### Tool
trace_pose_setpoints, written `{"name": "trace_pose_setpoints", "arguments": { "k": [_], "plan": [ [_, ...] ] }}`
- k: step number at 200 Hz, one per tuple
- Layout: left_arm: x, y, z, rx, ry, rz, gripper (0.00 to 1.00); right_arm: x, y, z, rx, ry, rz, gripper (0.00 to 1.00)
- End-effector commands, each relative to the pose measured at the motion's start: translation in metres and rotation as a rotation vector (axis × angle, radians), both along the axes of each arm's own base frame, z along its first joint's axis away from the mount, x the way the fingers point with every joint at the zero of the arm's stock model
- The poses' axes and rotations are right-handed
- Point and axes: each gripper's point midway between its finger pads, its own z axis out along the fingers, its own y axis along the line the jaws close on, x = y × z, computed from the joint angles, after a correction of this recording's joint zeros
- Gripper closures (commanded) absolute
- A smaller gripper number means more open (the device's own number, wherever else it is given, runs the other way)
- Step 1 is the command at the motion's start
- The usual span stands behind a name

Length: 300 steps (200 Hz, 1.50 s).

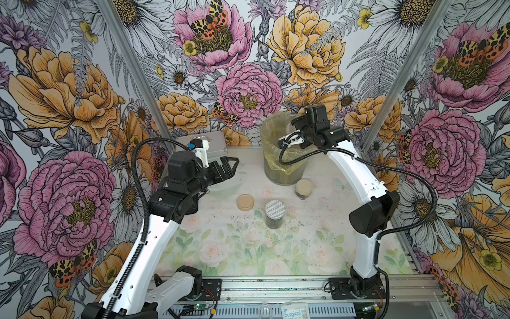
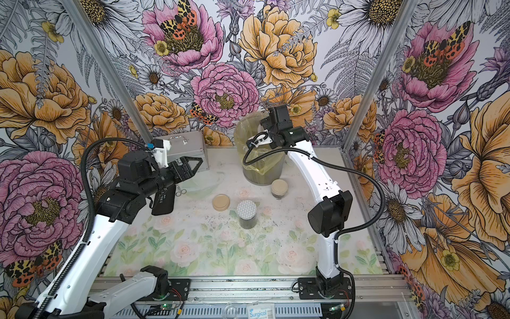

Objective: Empty moldy tea leaves from jars
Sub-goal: Pour the moldy tea leaves from the jar into the trash bin.

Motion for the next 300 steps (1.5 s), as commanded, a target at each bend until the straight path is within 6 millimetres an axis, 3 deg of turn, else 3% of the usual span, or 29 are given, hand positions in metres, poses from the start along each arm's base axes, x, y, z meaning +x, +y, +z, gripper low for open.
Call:
{"name": "trace_pose_setpoints", "arguments": {
  "k": [1, 54, 93, 133, 168, 212, 300],
  "plan": [
    [-0.004, 0.001, 0.006, -0.022, -0.025, -0.009, 0.01, -0.006, 0.006, 0.025, -0.022, -0.071, 0.029, 1.0],
    [-0.003, 0.005, 0.006, -0.027, -0.024, -0.004, 0.01, -0.009, 0.005, 0.032, -0.042, -0.089, 0.054, 1.0],
    [-0.002, 0.006, 0.008, -0.054, -0.022, 0.005, 0.01, -0.015, 0.0, 0.021, -0.087, -0.055, 0.082, 1.0],
    [-0.001, -0.004, 0.015, -0.138, -0.032, -0.026, 0.01, -0.021, -0.021, 0.001, -0.174, -0.008, 0.085, 1.0],
    [0.001, -0.006, 0.009, -0.143, -0.017, -0.031, 0.01, -0.009, -0.006, 0.021, -0.141, -0.065, 0.116, 1.0],
    [0.0, 0.0, 0.005, -0.14, -0.015, -0.013, 0.01, -0.005, -0.008, 0.027, -0.102, -0.076, 0.081, 1.0],
    [0.0, 0.001, 0.006, -0.144, -0.017, -0.011, 0.01, 0.004, 0.003, 0.074, 0.157, -0.165, -0.002, 1.0]
  ]
}}
